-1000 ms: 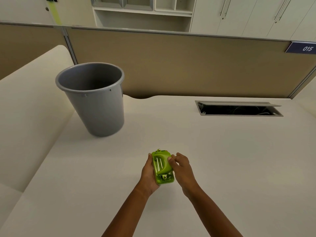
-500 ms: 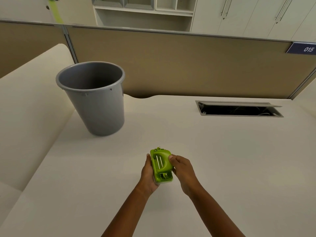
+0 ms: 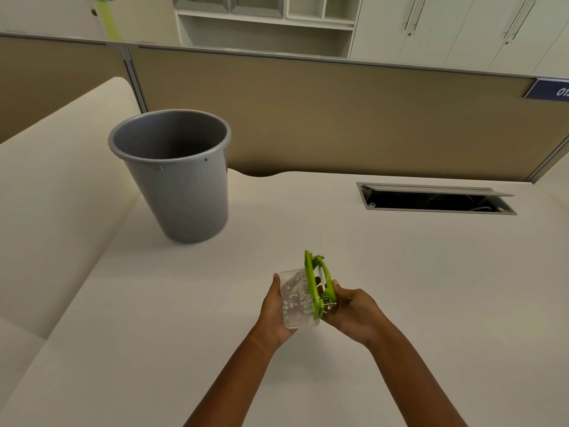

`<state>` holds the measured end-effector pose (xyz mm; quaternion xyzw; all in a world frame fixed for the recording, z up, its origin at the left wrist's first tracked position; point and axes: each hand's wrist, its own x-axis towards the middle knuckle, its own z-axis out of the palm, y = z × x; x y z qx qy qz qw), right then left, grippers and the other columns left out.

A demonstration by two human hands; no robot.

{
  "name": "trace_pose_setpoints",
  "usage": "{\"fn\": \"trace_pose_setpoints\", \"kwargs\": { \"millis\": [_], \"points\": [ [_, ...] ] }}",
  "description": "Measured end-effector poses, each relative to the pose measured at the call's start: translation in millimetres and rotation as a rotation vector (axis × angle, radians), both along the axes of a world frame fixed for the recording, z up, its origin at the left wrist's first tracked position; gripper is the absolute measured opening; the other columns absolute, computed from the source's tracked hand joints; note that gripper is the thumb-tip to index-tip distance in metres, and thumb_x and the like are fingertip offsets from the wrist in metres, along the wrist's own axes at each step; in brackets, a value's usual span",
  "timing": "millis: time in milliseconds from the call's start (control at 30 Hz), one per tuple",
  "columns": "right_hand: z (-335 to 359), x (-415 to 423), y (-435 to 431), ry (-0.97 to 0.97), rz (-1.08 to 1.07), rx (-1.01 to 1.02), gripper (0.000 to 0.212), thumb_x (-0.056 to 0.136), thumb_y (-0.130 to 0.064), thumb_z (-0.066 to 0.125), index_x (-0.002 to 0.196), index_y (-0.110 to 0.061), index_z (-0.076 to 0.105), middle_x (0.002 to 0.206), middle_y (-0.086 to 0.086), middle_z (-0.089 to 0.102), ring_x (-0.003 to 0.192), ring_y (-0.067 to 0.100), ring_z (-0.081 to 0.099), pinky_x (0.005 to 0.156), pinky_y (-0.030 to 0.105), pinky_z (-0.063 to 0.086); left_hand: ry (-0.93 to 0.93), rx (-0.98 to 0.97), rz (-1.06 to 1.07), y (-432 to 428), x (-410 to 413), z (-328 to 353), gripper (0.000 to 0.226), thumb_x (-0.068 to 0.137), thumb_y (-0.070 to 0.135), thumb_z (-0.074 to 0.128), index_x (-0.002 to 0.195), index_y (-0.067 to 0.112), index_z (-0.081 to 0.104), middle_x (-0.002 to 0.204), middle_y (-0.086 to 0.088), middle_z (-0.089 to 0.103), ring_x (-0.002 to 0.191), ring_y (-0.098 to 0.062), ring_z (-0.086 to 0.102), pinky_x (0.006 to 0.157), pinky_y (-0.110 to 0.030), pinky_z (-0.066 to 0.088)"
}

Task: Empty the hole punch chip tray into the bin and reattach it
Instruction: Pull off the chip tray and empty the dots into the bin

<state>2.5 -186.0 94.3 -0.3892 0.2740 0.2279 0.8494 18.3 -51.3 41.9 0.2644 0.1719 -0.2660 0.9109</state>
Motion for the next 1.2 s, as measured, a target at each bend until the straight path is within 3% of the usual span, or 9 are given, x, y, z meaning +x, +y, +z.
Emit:
{"fn": "trace_pose_setpoints", "kwargs": {
  "millis": [200,367,433,533,600,667,767,833,1200],
  "points": [
    [-4,-5,-10,0.051,-0.025,0.254,0.015,0.056,0.011,0.055,0.06,0.008,0.069,0.074,0.03,0.07,0.063,0.041,0.071,0.053,0.053,0.058,-0.007,-0.065,-0.035,-9,1,8,0.078,0.094,0.051,0.018,0.073,0.005,0.077,0.074,-0.016,0.076,0.064,-0.027,0.073,0.056,-0.036,0.059],
    [-13,-5,-16,0.078,-0.035,0.309,0.03,0.064,0.006,0.043,0.048,0.006,0.068,0.068,0.03,0.071,0.061,0.042,0.07,0.052,0.053,0.057,-0.007,-0.078,-0.049,-10,1,13,0.078,0.095,0.051,0.017,0.074,0.003,0.075,0.074,-0.016,0.075,0.063,-0.027,0.073,0.082,-0.046,0.047],
    [-10,-5,-14,0.05,-0.036,0.322,0.012,0.051,0.016,0.062,0.048,0.006,0.069,0.069,0.03,0.071,0.061,0.042,0.07,0.053,0.054,0.057,0.001,-0.063,-0.047,-9,1,13,0.078,0.095,0.051,0.016,0.074,0.004,0.075,0.074,-0.016,0.075,0.064,-0.027,0.073,0.072,-0.042,0.054],
    [-16,-4,-16,-0.001,-0.03,0.357,0.049,0.008,0.026,0.076,0.052,0.006,0.069,0.073,0.031,0.071,0.063,0.043,0.07,0.058,0.055,0.055,0.009,-0.07,-0.047,-10,-1,15,0.079,0.094,0.052,0.015,0.075,0.004,0.075,0.075,-0.016,0.075,0.064,-0.027,0.073,0.056,-0.038,0.058],
    [-16,-4,-14,-0.019,-0.029,0.362,0.053,0.004,0.026,0.076,0.053,0.007,0.069,0.073,0.031,0.07,0.063,0.043,0.07,0.058,0.055,0.055,0.008,-0.068,-0.045,-10,-2,15,0.075,0.094,0.052,0.017,0.08,0.003,0.073,0.075,-0.017,0.075,0.063,-0.028,0.073,0.053,-0.038,0.058],
    [-15,-3,-13,-0.028,-0.027,0.357,0.051,0.014,0.026,0.077,0.062,0.008,0.07,0.076,0.032,0.07,0.065,0.043,0.07,0.059,0.055,0.055,0.01,-0.047,-0.037,-9,-1,12,0.071,0.094,0.051,0.018,0.083,0.003,0.07,0.073,-0.017,0.075,0.062,-0.027,0.073,0.053,-0.037,0.058],
    [-11,-2,-13,-0.027,-0.029,0.26,0.016,0.073,0.009,0.057,0.086,0.007,0.065,0.083,0.029,0.071,0.071,0.039,0.071,0.059,0.046,0.06,0.024,-0.008,-0.01,-5,0,6,0.063,0.095,0.051,0.017,0.096,0.006,0.061,0.073,-0.014,0.075,0.064,-0.026,0.073,0.057,-0.034,0.058],
    [-15,5,-19,-0.048,-0.035,0.15,0.031,0.094,-0.01,0.036,0.092,0.007,0.061,0.079,0.023,0.072,0.072,0.031,0.068,0.059,0.037,0.061,0.036,0.005,0.014,-2,2,2,0.061,0.094,0.052,0.017,0.101,0.008,0.058,0.074,-0.013,0.076,0.07,-0.026,0.072,0.064,-0.033,0.058],
    [-40,33,-45,-0.123,-0.126,-0.858,0.036,0.094,-0.014,0.04,0.059,-0.009,0.046,0.063,0.007,0.041,0.059,0.018,0.038,0.057,0.027,0.031,0.047,0.022,0.067,12,1,-12,0.061,0.094,0.052,0.02,0.099,0.004,0.058,0.073,-0.014,0.075,0.062,-0.024,0.073,0.056,-0.029,0.058]
  ]
}}
